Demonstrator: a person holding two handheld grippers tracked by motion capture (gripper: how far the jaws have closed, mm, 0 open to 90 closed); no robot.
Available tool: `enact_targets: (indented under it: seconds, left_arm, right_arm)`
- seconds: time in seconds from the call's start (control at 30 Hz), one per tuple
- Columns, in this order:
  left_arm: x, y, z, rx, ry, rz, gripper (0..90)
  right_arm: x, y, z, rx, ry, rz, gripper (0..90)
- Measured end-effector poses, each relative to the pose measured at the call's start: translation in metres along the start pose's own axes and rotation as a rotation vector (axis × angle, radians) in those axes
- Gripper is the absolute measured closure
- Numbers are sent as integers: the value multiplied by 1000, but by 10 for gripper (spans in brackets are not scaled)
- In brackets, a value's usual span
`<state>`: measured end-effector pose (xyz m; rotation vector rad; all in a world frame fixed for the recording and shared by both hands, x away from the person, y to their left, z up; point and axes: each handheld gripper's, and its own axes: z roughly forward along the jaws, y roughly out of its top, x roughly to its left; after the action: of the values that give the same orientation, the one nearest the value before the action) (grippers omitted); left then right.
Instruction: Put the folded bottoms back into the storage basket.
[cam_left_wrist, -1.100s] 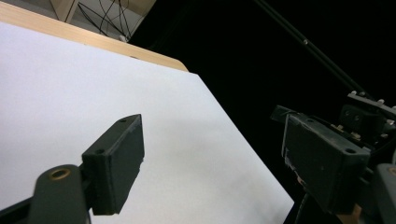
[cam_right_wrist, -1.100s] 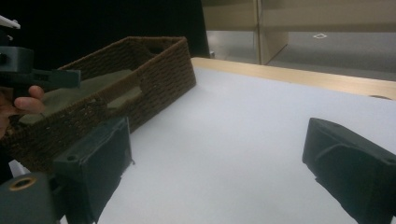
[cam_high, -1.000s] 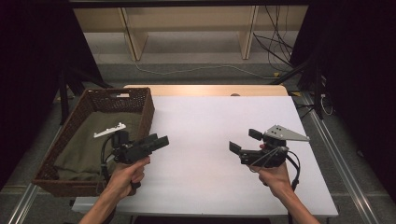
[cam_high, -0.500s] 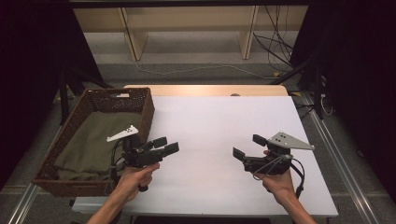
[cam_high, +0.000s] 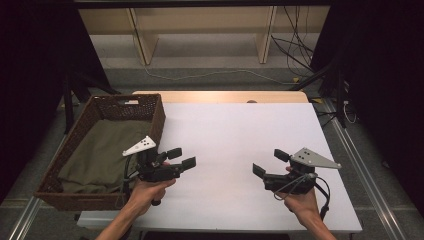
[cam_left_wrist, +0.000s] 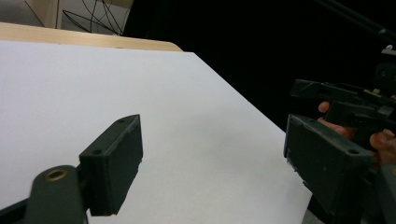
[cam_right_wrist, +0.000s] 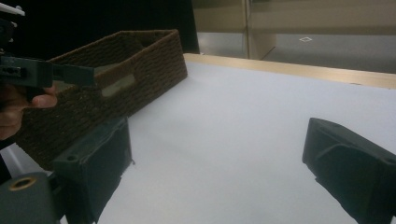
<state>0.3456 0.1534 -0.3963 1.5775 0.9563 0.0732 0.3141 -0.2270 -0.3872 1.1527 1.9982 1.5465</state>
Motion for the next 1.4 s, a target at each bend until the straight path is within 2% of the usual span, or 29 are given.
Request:
enact_targets:
  seconds: [0.1, 0.43, 0.63, 0.77, 1.03, 1.13, 1.4]
  left_arm:
    - [-1, -3, 1, 6, 11, 38, 190]
    - [-4, -9, 1, -7, 41, 119, 173]
    - [-6, -13, 0, -15, 66, 184, 167]
    - [-9, -18, 2, 3, 92, 240, 160]
    - [-10, -22, 3, 1, 83, 263, 156]
    - [-11, -23, 4, 6, 93, 281, 156]
    - [-11, -22, 3, -11, 92, 269, 155]
  right_arm:
    - [0, -3, -2, 1, 0, -8, 91]
    - [4, -8, -6, -5, 1, -10, 91]
    - [4, -12, -4, 2, 3, -14, 91]
    - [6, -14, -2, 15, 4, -19, 90]
    - [6, -14, -4, -6, -3, -18, 90]
    - [6, -14, -3, -4, -2, -17, 90]
    - [8, -15, -1, 1, 0, -23, 90]
